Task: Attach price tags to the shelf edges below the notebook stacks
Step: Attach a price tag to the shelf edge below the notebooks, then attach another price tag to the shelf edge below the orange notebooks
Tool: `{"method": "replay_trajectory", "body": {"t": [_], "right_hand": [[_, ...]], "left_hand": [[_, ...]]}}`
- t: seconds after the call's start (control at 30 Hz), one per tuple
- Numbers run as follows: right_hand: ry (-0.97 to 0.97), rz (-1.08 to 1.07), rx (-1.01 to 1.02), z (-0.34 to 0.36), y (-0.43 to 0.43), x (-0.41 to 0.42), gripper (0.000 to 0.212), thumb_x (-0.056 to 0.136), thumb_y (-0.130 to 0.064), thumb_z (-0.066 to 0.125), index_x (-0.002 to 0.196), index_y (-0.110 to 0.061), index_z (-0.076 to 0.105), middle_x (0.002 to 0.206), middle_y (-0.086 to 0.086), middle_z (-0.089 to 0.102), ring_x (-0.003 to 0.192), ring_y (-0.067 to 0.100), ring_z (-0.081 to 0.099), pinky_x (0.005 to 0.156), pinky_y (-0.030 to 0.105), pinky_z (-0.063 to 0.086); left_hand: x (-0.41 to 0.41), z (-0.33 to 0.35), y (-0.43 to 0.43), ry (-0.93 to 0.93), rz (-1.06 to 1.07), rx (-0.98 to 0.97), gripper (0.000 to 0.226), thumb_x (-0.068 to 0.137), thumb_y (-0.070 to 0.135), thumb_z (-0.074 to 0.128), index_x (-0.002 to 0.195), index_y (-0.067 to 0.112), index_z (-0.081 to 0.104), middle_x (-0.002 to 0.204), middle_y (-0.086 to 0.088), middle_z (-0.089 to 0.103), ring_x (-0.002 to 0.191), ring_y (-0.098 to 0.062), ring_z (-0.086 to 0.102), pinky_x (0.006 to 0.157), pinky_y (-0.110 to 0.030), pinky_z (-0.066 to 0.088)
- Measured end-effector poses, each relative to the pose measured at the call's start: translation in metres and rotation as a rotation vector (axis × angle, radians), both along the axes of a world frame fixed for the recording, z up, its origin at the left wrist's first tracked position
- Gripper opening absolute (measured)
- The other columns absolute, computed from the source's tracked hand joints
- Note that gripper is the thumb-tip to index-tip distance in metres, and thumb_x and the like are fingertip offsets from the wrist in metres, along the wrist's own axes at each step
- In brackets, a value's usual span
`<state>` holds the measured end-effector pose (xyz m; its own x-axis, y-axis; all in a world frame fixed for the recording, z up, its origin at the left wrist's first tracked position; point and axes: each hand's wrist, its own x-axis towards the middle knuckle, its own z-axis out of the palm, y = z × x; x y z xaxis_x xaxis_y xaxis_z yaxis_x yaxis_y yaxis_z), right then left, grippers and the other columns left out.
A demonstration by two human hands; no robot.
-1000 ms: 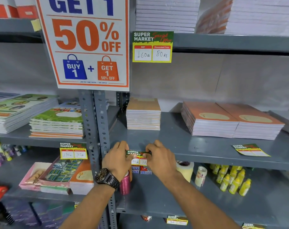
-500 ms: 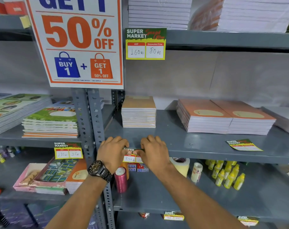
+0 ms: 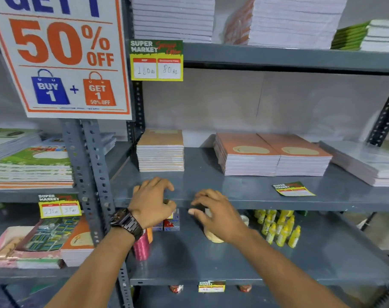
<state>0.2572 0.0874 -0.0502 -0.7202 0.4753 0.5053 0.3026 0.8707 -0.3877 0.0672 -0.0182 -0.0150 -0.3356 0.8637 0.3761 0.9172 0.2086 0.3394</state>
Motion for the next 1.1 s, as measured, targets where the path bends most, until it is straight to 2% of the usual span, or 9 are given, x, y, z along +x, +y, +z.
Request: {"method": "replay_trajectory", "body": {"t": [0.1, 0.23, 0.37, 0.5, 0.6, 0.7, 0.83, 1.0, 1.1], "right_hand": [[0.121, -0.104, 0.009, 0.012, 0.029, 0.04, 0.013, 0.09, -0.022, 0.054, 0.094, -0.021, 0.066, 0.101, -0.003, 0.065, 0.095, 0.021, 0.059, 0.085, 0.04, 0.049], [0.175, -0.267, 0.048, 0.034, 0.077, 0.095, 0.022, 0.086, -0.003, 0.057, 0.101, -0.013, 0.068, 0.102, 0.007, 0.066, 0.094, 0.028, 0.059, 0.084, 0.034, 0.046], [0.171, -0.332, 0.001, 0.046, 0.127, 0.145, 0.02, 0.086, -0.007, 0.062, 0.103, -0.017, 0.067, 0.103, 0.006, 0.064, 0.096, 0.03, 0.059, 0.086, 0.033, 0.043], [0.072, -0.327, -0.074, 0.051, 0.163, 0.19, 0.019, 0.085, -0.014, 0.066, 0.104, -0.017, 0.068, 0.111, 0.005, 0.061, 0.106, 0.027, 0.056, 0.088, 0.027, 0.037], [-0.035, -0.326, -0.146, 0.048, 0.184, 0.214, 0.026, 0.085, -0.024, 0.068, 0.109, -0.016, 0.066, 0.119, 0.007, 0.061, 0.112, 0.025, 0.055, 0.09, 0.029, 0.04], [-0.141, -0.316, -0.215, 0.046, 0.199, 0.231, 0.035, 0.085, -0.03, 0.067, 0.117, -0.017, 0.06, 0.119, 0.009, 0.062, 0.108, 0.029, 0.057, 0.089, 0.036, 0.045], [-0.214, -0.31, -0.247, 0.044, 0.207, 0.242, 0.047, 0.083, -0.032, 0.067, 0.127, -0.019, 0.053, 0.119, 0.01, 0.064, 0.103, 0.029, 0.059, 0.08, 0.031, 0.043], [-0.174, -0.265, -0.319, 0.045, 0.21, 0.24, 0.051, 0.077, -0.028, 0.072, 0.124, -0.02, 0.056, 0.114, 0.005, 0.066, 0.101, 0.026, 0.061, 0.077, 0.03, 0.045], [-0.087, -0.238, -0.334, 0.045, 0.208, 0.237, 0.049, 0.073, -0.018, 0.075, 0.12, -0.017, 0.058, 0.109, 0.005, 0.067, 0.098, 0.023, 0.062, 0.077, 0.027, 0.044]], "left_hand": [[0.035, 0.002, 0.031, -0.068, -0.145, 0.063, 0.033, 0.071, 0.032, 0.054, 0.103, 0.03, 0.058, 0.111, 0.005, 0.059, 0.109, -0.022, 0.051, 0.095, -0.04, 0.042], [0.087, 0.011, 0.079, -0.139, -0.241, 0.032, 0.029, 0.082, 0.027, 0.059, 0.11, 0.023, 0.059, 0.117, -0.003, 0.059, 0.11, -0.022, 0.054, 0.097, -0.036, 0.044], [0.135, 0.023, 0.124, -0.198, -0.298, -0.04, 0.03, 0.086, 0.025, 0.061, 0.114, 0.018, 0.056, 0.12, -0.005, 0.059, 0.11, -0.021, 0.056, 0.094, -0.031, 0.045], [0.175, 0.028, 0.163, -0.247, -0.29, -0.116, 0.034, 0.085, 0.022, 0.062, 0.118, 0.021, 0.054, 0.12, -0.006, 0.06, 0.107, -0.023, 0.057, 0.095, -0.038, 0.049], [0.202, 0.026, 0.188, -0.267, -0.235, -0.151, 0.038, 0.086, 0.024, 0.062, 0.122, 0.024, 0.052, 0.123, -0.005, 0.061, 0.108, -0.026, 0.058, 0.093, -0.039, 0.049], [0.227, 0.018, 0.211, -0.269, -0.18, -0.187, 0.039, 0.085, 0.028, 0.06, 0.123, 0.024, 0.052, 0.125, -0.007, 0.062, 0.11, -0.026, 0.059, 0.095, -0.038, 0.05], [0.253, 0.005, 0.229, -0.217, -0.111, -0.221, 0.047, 0.082, 0.043, 0.058, 0.125, 0.025, 0.051, 0.124, -0.005, 0.064, 0.111, -0.028, 0.059, 0.095, -0.042, 0.049], [0.27, 0.002, 0.236, -0.045, -0.053, -0.287, 0.05, 0.086, 0.045, 0.052, 0.132, 0.026, 0.045, 0.13, -0.007, 0.057, 0.116, -0.033, 0.053, 0.096, -0.047, 0.045], [0.271, 0.007, 0.239, -0.099, -0.037, -0.304, 0.05, 0.086, 0.04, 0.058, 0.133, 0.028, 0.044, 0.131, -0.011, 0.049, 0.119, -0.034, 0.049, 0.098, -0.048, 0.044]]}}
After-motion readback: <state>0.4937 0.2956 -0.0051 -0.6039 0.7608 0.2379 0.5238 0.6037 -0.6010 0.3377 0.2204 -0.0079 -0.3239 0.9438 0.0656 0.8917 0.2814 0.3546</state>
